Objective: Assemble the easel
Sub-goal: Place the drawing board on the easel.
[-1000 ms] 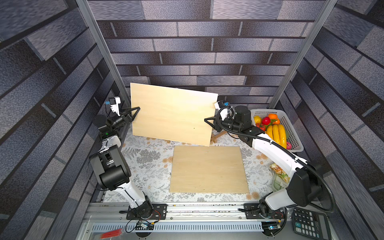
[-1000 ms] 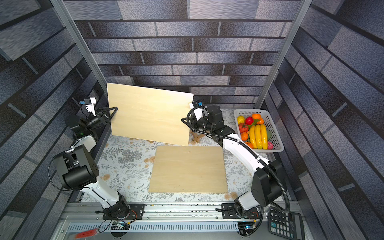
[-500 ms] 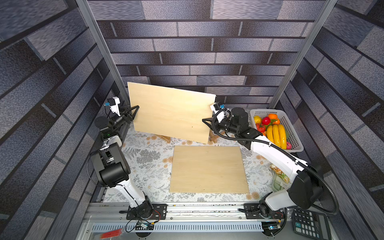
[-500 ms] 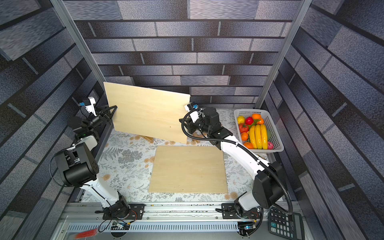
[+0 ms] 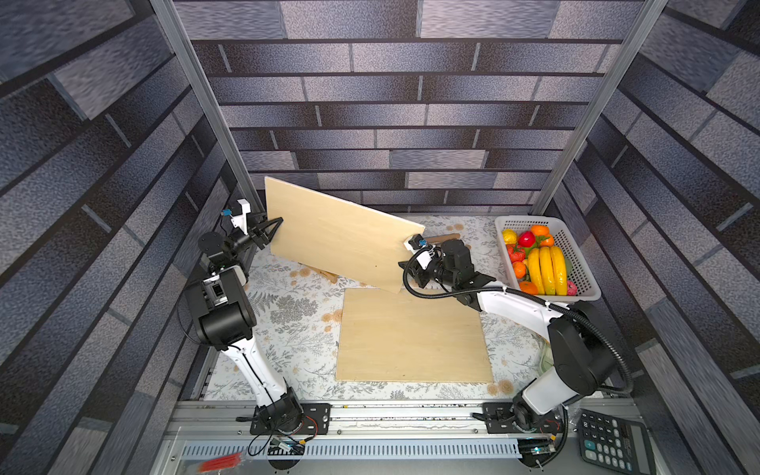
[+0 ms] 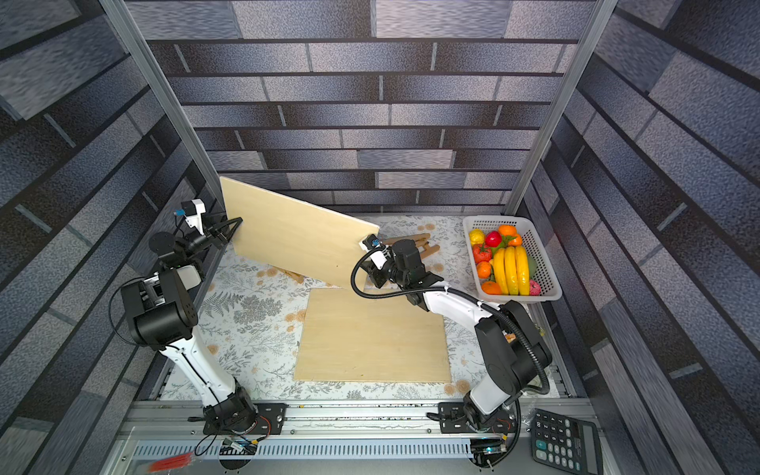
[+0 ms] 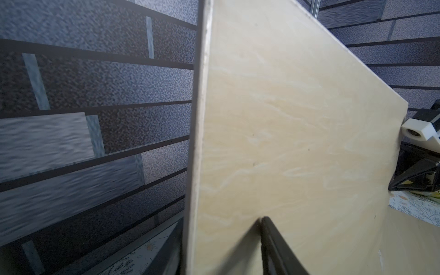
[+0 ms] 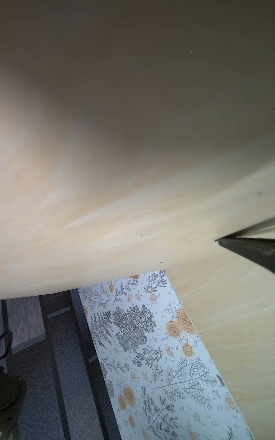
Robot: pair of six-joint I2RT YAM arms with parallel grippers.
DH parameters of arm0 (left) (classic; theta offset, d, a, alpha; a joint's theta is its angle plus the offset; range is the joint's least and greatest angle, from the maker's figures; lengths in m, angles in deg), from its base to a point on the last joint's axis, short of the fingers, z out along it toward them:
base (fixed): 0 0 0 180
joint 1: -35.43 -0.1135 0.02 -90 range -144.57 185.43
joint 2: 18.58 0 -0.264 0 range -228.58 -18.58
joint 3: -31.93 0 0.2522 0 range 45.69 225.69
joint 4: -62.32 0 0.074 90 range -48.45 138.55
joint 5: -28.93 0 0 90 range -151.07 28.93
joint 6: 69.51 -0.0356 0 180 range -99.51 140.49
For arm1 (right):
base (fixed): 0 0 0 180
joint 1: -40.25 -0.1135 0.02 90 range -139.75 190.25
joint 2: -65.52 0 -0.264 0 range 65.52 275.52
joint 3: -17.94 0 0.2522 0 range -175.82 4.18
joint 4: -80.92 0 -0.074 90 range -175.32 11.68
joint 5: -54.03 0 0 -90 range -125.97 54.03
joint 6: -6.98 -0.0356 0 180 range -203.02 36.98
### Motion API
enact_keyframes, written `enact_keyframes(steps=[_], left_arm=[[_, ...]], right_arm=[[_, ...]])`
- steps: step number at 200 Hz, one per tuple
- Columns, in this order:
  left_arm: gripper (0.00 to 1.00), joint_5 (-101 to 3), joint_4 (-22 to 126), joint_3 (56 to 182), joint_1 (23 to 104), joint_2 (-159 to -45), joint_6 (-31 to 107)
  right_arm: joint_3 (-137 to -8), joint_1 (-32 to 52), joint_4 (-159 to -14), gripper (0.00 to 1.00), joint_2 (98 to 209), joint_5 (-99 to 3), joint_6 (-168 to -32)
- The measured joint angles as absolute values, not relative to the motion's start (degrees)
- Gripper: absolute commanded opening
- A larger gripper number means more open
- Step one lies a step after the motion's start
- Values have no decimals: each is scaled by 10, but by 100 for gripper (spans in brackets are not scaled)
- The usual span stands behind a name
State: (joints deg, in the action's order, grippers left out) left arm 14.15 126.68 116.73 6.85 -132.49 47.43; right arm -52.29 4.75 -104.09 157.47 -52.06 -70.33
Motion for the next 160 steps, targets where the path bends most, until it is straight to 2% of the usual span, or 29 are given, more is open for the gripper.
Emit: enact_keyframes(steps=[160], left_arm=[[3,163,1284,1300,72,-1457,493]], right_arm=[[-552,5,-1025,0,1620,-466,-702]])
